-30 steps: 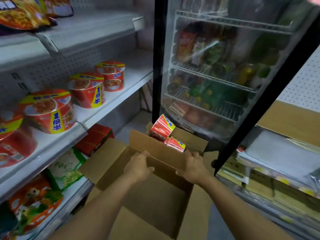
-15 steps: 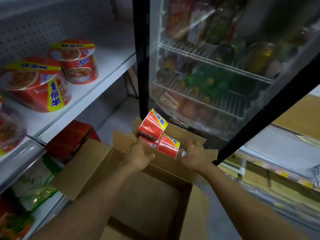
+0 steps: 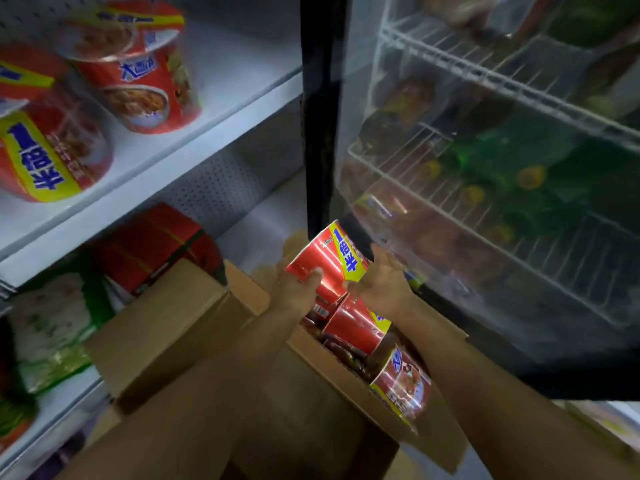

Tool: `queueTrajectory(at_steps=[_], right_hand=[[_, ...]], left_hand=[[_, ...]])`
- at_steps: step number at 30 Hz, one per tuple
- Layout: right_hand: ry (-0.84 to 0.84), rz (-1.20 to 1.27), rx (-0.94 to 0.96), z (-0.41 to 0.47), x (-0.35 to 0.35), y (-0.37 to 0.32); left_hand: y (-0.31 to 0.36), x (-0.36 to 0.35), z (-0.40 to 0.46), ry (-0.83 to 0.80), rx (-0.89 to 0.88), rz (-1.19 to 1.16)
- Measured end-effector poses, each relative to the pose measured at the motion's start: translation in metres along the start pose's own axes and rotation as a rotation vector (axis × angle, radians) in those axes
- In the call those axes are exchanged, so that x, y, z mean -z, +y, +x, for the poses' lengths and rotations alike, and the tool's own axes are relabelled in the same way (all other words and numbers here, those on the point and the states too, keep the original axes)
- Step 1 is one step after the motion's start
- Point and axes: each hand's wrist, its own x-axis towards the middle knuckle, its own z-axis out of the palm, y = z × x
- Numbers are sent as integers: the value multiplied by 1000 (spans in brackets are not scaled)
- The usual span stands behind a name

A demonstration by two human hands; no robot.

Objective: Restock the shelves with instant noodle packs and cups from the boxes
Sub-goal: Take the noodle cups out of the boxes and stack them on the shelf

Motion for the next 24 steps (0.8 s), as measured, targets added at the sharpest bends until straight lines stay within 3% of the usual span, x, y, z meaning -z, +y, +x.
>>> queueTrajectory(at_steps=[4,12,16,24], right_hand=[[-42,37,59,32,-12,5],[-136,39,78,50,-28,25],[-113,46,104,49,-29,30],[-105,77,84,31,-31,36]], left_hand=[[-3,-20,20,8,197,-364],[-23,-32,45,-165,463,-592],[-27,-35,44,-249,484,-729],[-35,-33,34,-262,439,-825]])
